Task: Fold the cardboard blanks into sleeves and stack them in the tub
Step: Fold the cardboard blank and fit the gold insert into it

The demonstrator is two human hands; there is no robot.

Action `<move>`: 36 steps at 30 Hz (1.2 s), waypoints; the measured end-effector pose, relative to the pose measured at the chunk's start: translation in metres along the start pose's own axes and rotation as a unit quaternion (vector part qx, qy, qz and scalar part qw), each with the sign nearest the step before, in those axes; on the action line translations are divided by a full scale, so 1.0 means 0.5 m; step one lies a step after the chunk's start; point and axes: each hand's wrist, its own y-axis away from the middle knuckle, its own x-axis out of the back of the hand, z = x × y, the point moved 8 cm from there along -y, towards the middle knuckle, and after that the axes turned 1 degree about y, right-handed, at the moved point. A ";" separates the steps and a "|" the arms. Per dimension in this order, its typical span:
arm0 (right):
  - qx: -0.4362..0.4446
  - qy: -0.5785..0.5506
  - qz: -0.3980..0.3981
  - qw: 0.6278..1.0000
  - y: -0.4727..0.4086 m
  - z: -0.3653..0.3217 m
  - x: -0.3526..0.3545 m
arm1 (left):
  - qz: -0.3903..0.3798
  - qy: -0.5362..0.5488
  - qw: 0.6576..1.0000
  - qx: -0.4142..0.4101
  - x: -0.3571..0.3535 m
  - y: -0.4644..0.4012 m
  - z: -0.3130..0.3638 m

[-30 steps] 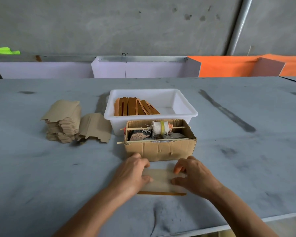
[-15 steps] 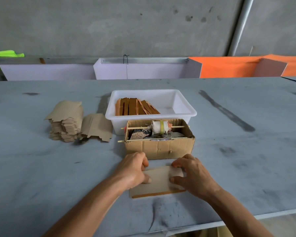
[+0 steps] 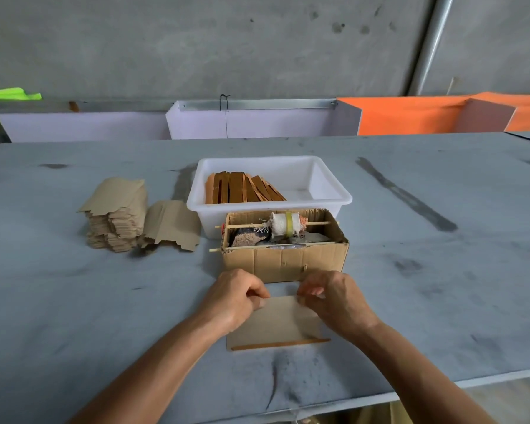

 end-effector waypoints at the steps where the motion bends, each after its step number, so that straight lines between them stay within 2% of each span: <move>1: 0.005 0.001 -0.005 1.000 0.000 -0.001 0.000 | 0.002 -0.001 1.000 -0.002 0.000 0.000 0.000; 8: 0.068 0.042 -0.043 0.996 -0.003 -0.016 -0.008 | 0.019 -0.022 0.999 -0.021 -0.001 0.002 0.000; 14: 0.109 0.065 -0.043 0.991 -0.001 -0.023 -0.008 | 0.042 -0.056 0.991 -0.114 0.004 0.020 0.028; 20: 0.228 0.192 0.038 0.954 0.028 -0.063 -0.002 | 0.064 -0.173 0.951 -0.249 0.007 0.051 0.077; 24: 0.263 0.273 0.044 0.924 0.036 -0.075 -0.012 | 0.064 -0.253 0.915 -0.307 0.004 0.072 0.109; 29: 0.266 0.341 0.019 0.901 0.041 -0.084 -0.023 | 0.025 -0.351 0.881 -0.317 -0.013 0.084 0.126; 32: 0.253 0.355 0.018 0.900 0.050 -0.081 -0.026 | -0.006 -0.404 0.867 -0.291 -0.027 0.090 0.123; 36: 0.221 0.336 0.039 0.915 0.063 -0.075 -0.021 | -0.019 -0.392 0.887 -0.245 -0.025 0.096 0.115</move>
